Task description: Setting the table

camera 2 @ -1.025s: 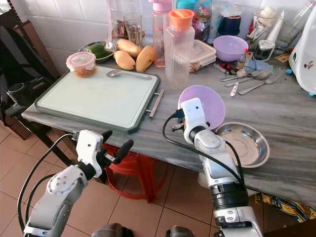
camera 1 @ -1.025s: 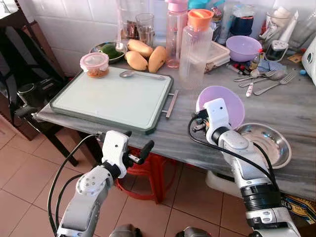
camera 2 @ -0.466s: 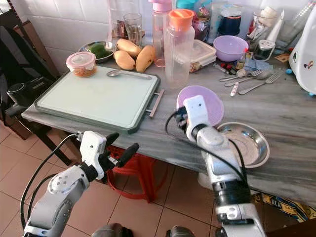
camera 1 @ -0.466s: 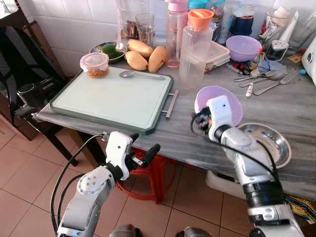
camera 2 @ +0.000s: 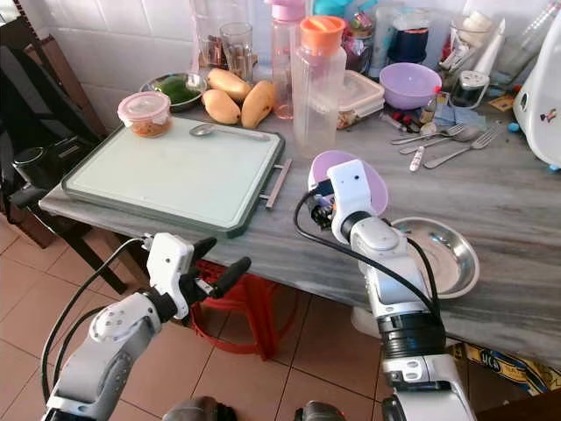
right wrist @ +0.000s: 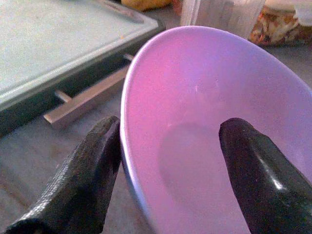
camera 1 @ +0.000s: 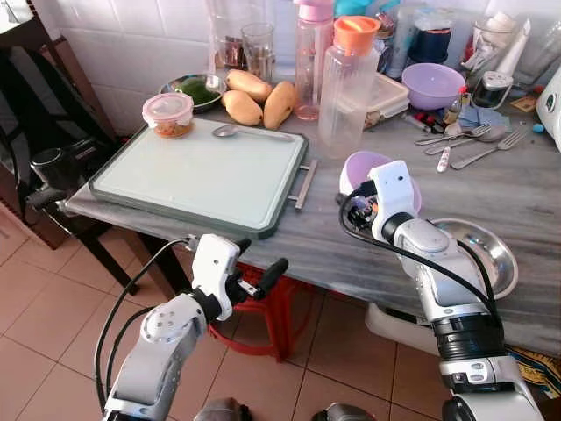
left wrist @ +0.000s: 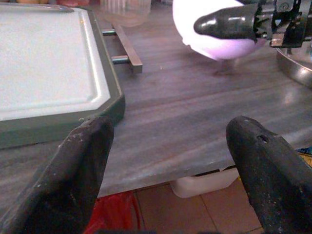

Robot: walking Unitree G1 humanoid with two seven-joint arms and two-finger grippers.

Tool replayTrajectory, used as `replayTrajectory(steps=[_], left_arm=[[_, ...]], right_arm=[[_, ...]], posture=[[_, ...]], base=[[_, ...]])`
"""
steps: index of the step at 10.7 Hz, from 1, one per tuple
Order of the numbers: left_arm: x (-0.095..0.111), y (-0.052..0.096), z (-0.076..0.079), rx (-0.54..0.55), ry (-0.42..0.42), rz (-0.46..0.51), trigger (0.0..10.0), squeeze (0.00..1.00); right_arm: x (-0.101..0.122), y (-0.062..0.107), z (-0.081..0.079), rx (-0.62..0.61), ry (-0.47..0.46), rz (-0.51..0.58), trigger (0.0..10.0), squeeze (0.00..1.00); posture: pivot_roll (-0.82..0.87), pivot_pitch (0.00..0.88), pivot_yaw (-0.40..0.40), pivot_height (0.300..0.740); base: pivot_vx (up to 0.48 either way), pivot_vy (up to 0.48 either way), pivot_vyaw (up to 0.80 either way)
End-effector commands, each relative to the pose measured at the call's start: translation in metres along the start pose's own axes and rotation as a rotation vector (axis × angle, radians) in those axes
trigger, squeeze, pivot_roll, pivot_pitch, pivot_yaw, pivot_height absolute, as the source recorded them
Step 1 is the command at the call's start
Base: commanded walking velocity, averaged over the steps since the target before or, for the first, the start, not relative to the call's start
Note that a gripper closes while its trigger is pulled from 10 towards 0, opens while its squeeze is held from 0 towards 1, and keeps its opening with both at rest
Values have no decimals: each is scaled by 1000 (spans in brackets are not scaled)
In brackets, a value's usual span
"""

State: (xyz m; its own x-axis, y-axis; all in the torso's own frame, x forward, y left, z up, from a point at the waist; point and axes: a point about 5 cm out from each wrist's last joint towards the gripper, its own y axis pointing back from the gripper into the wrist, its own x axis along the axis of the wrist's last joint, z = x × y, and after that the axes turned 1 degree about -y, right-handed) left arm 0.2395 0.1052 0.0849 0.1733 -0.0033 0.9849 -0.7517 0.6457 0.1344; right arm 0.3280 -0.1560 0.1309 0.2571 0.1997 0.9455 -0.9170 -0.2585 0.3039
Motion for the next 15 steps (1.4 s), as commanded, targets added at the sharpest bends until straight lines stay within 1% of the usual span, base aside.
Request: replayTrajectory(steps=[1, 3, 5, 6, 7, 10, 13, 15], left_arm=[[1, -1, -1, -4, -12, 1, 10000, 0], [-2, -1, -1, -14, -15, -12, 10000, 0], [-2, -1, 0, -23, -19, -17, 10000, 0], [-2, -1, 0, -25, -20, -18, 10000, 0], [-2, -1, 1, -27, -22, -20, 10000, 0], [-1, -1, 1, -28, -28, -20, 10000, 0], [0, -3, 1, -32, -32, -18, 10000, 0], [1, -4, 1, -35, -33, -17, 10000, 0]], right_arm=[[2, 1, 0, 4, 7, -9, 10000, 1000], [-14, 3, 1, 9, 5, -104, 10000, 1000], [-17, 4, 0, 31, -14, -162, 10000, 1000], [-17, 5, 0, 36, -2, -171, 10000, 1000], [-15, 6, 0, 32, 1, -162, 10000, 1000], [6, 7, 5, -25, 50, -69, 10000, 1000], [16, 7, 2, -20, 62, -31, 10000, 1000], [22, 7, 2, -30, 62, -6, 10000, 1000]], posture=[[-43, 0, 39, 740], [-44, 0, 41, 740], [-47, 0, 44, 740], [-47, 0, 45, 740], [-46, 0, 45, 740], [-47, 0, 44, 740], [-48, 0, 45, 740], [-51, 0, 45, 740]], base=[[0, 0, 0], [0, 0, 0], [0, 0, 0], [0, 0, 0], [0, 0, 0], [0, 0, 0], [0, 0, 0], [0, 0, 0]])
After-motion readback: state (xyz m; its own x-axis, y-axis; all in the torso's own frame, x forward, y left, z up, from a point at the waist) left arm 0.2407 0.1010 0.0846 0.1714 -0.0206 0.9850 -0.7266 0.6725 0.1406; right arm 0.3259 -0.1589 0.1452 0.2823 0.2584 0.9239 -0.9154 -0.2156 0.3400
